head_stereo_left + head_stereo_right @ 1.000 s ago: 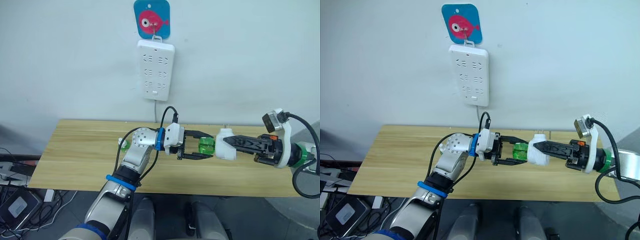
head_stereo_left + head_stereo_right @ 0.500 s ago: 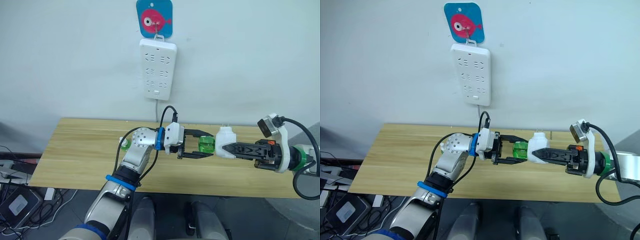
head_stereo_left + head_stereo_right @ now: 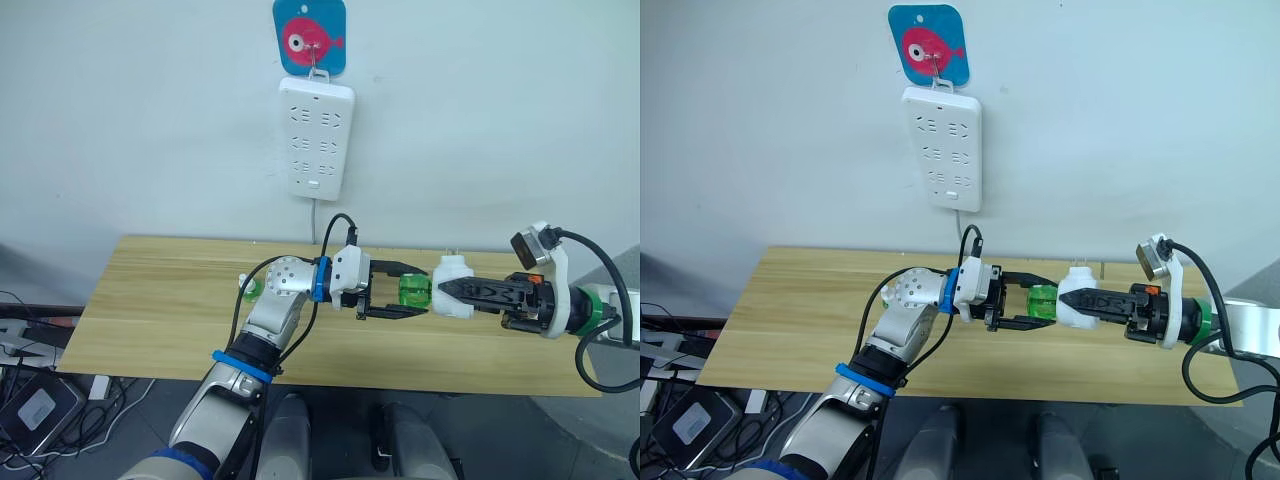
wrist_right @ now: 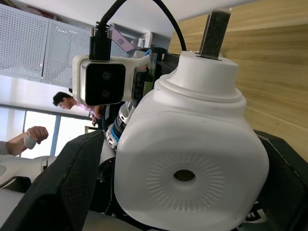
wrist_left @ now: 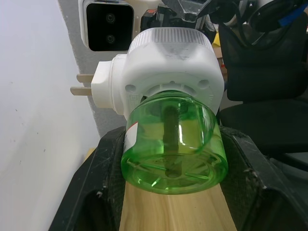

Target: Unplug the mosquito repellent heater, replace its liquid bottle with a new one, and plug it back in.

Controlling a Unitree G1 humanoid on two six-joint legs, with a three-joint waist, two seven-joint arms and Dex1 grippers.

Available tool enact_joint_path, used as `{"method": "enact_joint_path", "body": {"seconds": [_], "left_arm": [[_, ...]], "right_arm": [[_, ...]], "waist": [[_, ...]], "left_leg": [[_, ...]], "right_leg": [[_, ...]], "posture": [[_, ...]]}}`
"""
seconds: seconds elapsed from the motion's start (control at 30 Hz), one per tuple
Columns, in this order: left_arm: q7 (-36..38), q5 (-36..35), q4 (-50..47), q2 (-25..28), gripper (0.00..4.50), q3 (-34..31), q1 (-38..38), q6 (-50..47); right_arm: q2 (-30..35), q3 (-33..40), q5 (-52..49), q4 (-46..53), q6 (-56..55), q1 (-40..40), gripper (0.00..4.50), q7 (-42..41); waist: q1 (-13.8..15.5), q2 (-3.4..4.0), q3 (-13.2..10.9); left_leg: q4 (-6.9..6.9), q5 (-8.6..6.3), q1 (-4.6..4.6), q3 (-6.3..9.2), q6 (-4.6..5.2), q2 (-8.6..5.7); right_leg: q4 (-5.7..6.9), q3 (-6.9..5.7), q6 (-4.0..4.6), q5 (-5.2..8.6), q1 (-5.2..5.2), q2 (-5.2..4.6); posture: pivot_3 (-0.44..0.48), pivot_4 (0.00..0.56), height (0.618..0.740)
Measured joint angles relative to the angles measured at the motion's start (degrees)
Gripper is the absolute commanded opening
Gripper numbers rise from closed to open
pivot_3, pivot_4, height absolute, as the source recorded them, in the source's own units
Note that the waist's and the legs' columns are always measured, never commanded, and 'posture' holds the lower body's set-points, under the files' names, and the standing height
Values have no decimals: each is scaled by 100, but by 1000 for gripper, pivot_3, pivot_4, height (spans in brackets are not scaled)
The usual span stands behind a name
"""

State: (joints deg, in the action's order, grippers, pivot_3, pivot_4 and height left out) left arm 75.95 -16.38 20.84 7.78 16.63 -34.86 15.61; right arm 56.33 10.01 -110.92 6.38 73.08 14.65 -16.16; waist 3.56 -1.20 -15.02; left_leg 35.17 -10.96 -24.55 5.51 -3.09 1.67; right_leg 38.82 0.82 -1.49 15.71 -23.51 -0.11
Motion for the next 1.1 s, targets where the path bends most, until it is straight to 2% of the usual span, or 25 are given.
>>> {"method": "enact_joint_path", "body": {"seconds": [0.07, 0.13, 0.17, 0.37, 0.43, 0.5, 0.57, 0.67, 0.7, 0.8, 0.83, 0.93, 1.03, 1.1], "left_arm": [[10, -3, 0, -3, 2283, -1, -2, 8], [18, -7, 0, -6, 2283, -3, -7, 24], [18, -2, 0, -2, 2283, -5, -20, 39], [18, -1, 0, 4, 2283, -6, -26, 67], [12, -54, -81, 8, 2283, -3, -27, -248], [10, -215, -306, 96, 2283, 34, -34, -945], [22, -740, -792, 306, 2283, 122, -62, -2517], [-91, -1862, -1200, 688, 2283, 110, -461, -5474], [-173, -2274, -1180, 792, 2283, 62, -671, -6532], [-270, -3041, -710, 837, 2283, -201, -1097, -8525], [-291, -3263, -385, 789, 2633, -328, -1256, -9163], [-279, -3522, -46, 859, 3559, -463, -1352, -10024], [-211, -3545, -26, 957, 4484, -475, -1355, -10207], [-210, -3520, 58, 846, 4484, -496, -1393, -10092]], "right_arm": [[-1, 2, 0, -2, -1, -1, 3927, 51], [-2, 3, 1, -10, 2, -3, 3255, 137], [-1, 3, 6, -24, 11, -8, 3127, 151], [17, 9, 6, -50, 43, -14, 3093, 151], [62, 8, 6, -42, 42, -21, 3093, 150], [225, 7, 4, 58, 33, -24, 3093, 136], [440, 0, -6, 257, 29, -22, 3093, 84], [565, -43, -53, 424, 18, 8, 3093, -31], [600, -86, -70, 479, 8, 24, 3093, -76], [651, -182, -133, 574, -27, 126, 3093, -164], [659, -207, -149, 586, -58, 183, 3093, -204], [805, -235, -178, 606, -51, 159, 3093, -302], [897, -233, -148, 574, -72, 98, 3093, -312], [895, -232, -107, 570, -104, 40, 3093, -367]], "waist": [[0, 0, 0], [0, 0, 0], [0, 0, 0], [-1, 0, 0], [-2, 0, -1], [-16, 5, -9], [-48, 0, -21], [-87, -3, -46], [-103, -3, -47], [-160, -6, -51], [-177, -10, -57], [-210, -15, -63], [-210, -15, -66], [-207, -15, -67]], "left_leg": [[0, 0, 0, 0, 0, 0], [0, 0, 0, -1, 0, 0], [0, 0, 0, 0, 0, 0], [0, 0, 0, 0, 0, 0], [0, 0, 0, -1, 0, 0], [0, 0, -1, -1, 0, 0], [0, 0, -1, 7, 0, 1], [0, 0, -2, 23, 0, 3], [0, 0, -2, 24, 1, 3], [0, 0, -7, 23, 0, 1], [0, 0, -10, 24, 0, 0], [0, 0, -15, 22, 0, 0], [-2, 0, -15, 23, -1, 0], [-2, 1, -15, 24, -1, 0]], "right_leg": [[0, 0, 0, 0, 0, 0], [0, 1, 0, 0, 0, 0], [0, 0, 0, 0, 0, 0], [0, 0, 0, 0, 0, 0], [0, 1, 0, 0, 0, 0], [0, 1, -1, 0, 0, -1], [1, -4, -2, 1, 0, 1], [6, -17, -3, 2, -1, 5], [6, -18, -4, 2, -1, 5], [1, -21, -7, 4, -2, 4], [-2, -24, -7, 4, -3, 3], [-9, -23, -13, 8, -3, 1], [-8, -25, -16, 10, -5, 0], [-8, -26, -16, 10, -5, -1]], "posture": [[186, 255, 740], [186, 253, 740], [186, 253, 740], [185, 253, 740], [186, 255, 740], [185, 259, 740], [185, 265, 740], [184, 266, 740], [183, 268, 740], [178, 268, 740], [178, 268, 740], [168, 264, 740], [165, 261, 740], [164, 259, 740]]}}
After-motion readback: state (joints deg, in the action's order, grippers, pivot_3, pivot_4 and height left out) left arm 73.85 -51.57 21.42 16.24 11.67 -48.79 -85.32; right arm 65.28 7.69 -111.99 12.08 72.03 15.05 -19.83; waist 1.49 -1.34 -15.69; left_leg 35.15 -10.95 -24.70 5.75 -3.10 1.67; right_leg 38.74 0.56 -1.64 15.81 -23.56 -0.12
